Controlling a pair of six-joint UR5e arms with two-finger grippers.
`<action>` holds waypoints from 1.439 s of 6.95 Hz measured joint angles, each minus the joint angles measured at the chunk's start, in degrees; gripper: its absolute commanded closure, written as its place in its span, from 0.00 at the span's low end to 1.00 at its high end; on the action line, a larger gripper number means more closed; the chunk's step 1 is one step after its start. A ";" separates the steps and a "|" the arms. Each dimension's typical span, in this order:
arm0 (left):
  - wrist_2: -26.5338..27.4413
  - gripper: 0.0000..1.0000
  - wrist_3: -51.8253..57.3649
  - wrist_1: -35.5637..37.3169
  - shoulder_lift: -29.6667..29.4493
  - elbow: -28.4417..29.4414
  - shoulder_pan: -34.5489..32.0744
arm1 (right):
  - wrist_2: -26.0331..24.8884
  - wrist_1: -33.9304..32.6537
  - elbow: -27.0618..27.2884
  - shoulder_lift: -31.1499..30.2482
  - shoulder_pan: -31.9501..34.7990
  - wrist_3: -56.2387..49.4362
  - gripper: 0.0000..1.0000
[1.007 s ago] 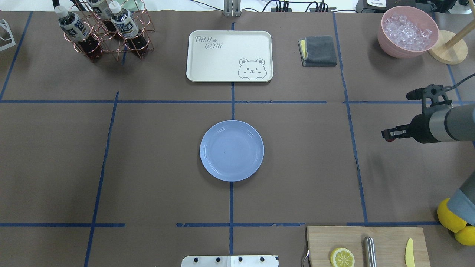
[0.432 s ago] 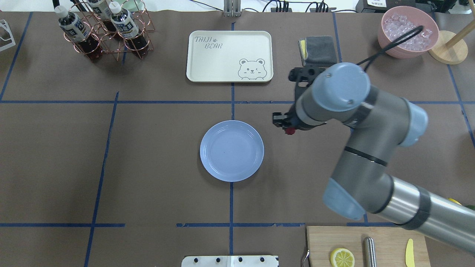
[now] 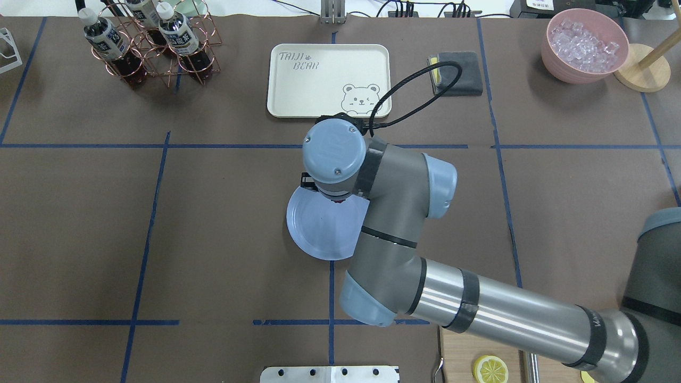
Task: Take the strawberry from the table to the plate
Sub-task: 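Carry the strawberry with the right gripper over the blue plate, then lower the strawberry onto the plate and open the right gripper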
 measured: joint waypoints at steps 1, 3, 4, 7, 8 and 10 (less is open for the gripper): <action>-0.08 0.00 0.00 -0.02 0.00 0.05 0.00 | -1.24 2.62 -3.99 1.07 -1.10 0.59 1.00; -0.23 0.00 0.00 -0.04 0.00 0.23 0.02 | -2.23 5.43 -7.80 1.56 -2.13 0.90 1.00; -0.26 0.00 0.00 -0.06 0.00 0.29 0.06 | -2.32 5.54 -8.01 1.57 -2.32 0.90 1.00; -0.35 0.00 0.00 -0.13 -0.04 0.42 0.08 | -2.35 3.07 -5.57 1.62 -2.43 0.89 1.00; -0.36 0.00 0.00 -0.13 -0.03 0.44 0.09 | -2.35 2.02 -4.49 1.23 -2.46 0.89 1.00; -0.36 0.00 0.00 -0.19 -0.01 0.45 0.09 | -2.41 1.55 -4.15 0.40 -2.97 0.97 1.00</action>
